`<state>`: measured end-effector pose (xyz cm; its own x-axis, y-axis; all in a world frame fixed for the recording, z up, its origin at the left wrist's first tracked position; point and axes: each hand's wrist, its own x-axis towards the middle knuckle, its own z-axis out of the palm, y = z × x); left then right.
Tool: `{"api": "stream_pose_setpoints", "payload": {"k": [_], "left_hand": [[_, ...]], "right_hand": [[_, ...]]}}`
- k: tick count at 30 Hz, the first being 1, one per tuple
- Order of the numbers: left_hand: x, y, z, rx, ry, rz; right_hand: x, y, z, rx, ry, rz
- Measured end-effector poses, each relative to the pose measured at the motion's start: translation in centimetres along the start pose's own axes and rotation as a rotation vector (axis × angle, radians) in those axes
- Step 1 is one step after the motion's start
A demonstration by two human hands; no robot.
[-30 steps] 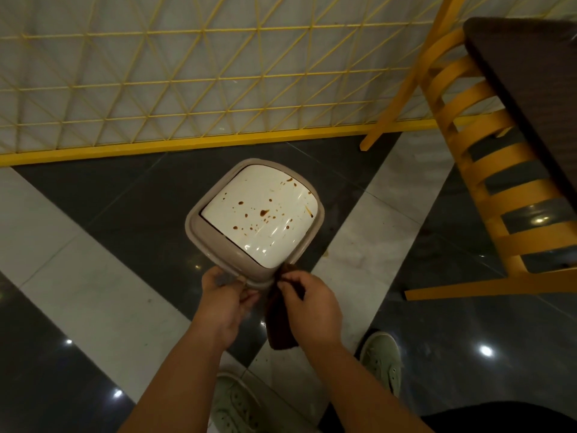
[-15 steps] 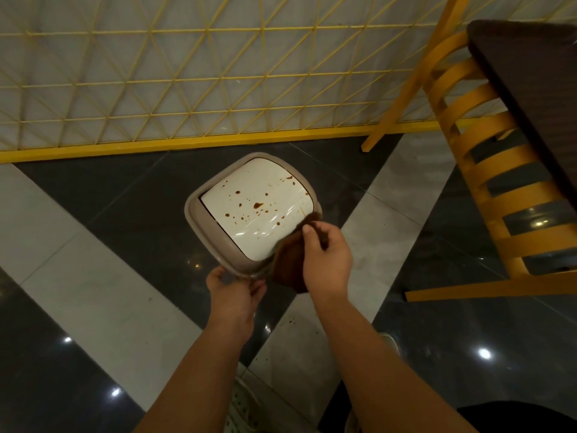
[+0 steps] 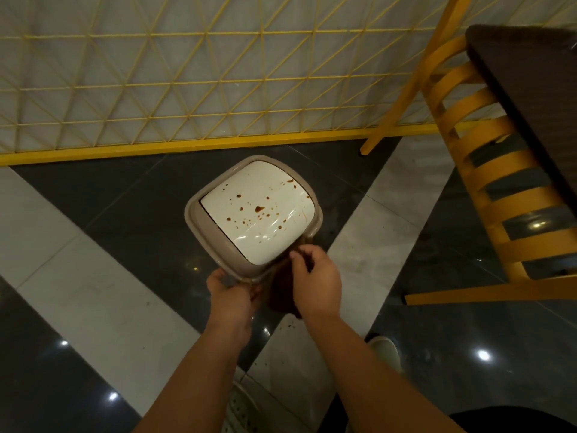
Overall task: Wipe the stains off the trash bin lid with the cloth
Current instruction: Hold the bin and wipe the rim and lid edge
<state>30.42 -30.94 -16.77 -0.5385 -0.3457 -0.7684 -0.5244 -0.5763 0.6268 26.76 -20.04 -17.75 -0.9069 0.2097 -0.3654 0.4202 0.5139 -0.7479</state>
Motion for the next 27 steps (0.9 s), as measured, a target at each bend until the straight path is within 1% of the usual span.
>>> {"api": "stream_pose_setpoints", "payload": {"k": [3, 5, 7, 10, 12, 15, 19, 21, 22, 23, 24, 27], "left_hand": [[0.3, -0.2, -0.3, 0.029, 0.009, -0.003], [0.3, -0.1, -0.9, 0.049, 0.012, 0.0], [0.3, 0.3, -1.5, 0.041, 0.03, 0.012], [0.3, 0.6, -1.9, -0.035, 0.059, 0.008], [0.2, 0.6, -1.6, -0.086, 0.073, -0.011], [0.1, 0.5, -0.8, -0.094, 0.052, -0.029], [0.1, 0.5, -0.9, -0.001, 0.037, -0.001], [0.1, 0.6, -1.1, 0.023, 0.036, -0.002], [0.1, 0.7, -1.3, 0.026, 0.031, -0.005], [0.2, 0.8, -1.4, 0.026, 0.027, -0.012], [0.2, 0.8, -1.4, 0.024, 0.022, -0.019], [0.1, 0.9, -1.2, 0.018, 0.009, -0.012]], "right_hand": [[-1.6, 1.1, 0.6, -0.193, -0.132, -0.096], [-1.7, 1.3, 0.1, -0.258, -0.159, -0.148], [-1.0, 1.1, -0.8, -0.227, -0.114, -0.137], [1.5, 0.7, -2.5, -0.144, 0.033, -0.067], [2.4, 0.2, -3.0, -0.148, 0.075, -0.046], [0.8, 0.4, -1.5, -0.184, 0.01, -0.082], [-2.8, 0.9, 1.3, -0.258, -0.141, -0.22], [-2.8, 0.9, 1.0, -0.34, -0.189, -0.303], [-2.3, 1.0, 0.4, -0.372, -0.188, -0.33], [-1.5, 1.1, -0.4, -0.375, -0.166, -0.325], [-0.5, 1.1, -1.2, -0.35, -0.126, -0.28], [2.0, 1.0, -3.0, -0.221, 0.032, -0.101]]}}
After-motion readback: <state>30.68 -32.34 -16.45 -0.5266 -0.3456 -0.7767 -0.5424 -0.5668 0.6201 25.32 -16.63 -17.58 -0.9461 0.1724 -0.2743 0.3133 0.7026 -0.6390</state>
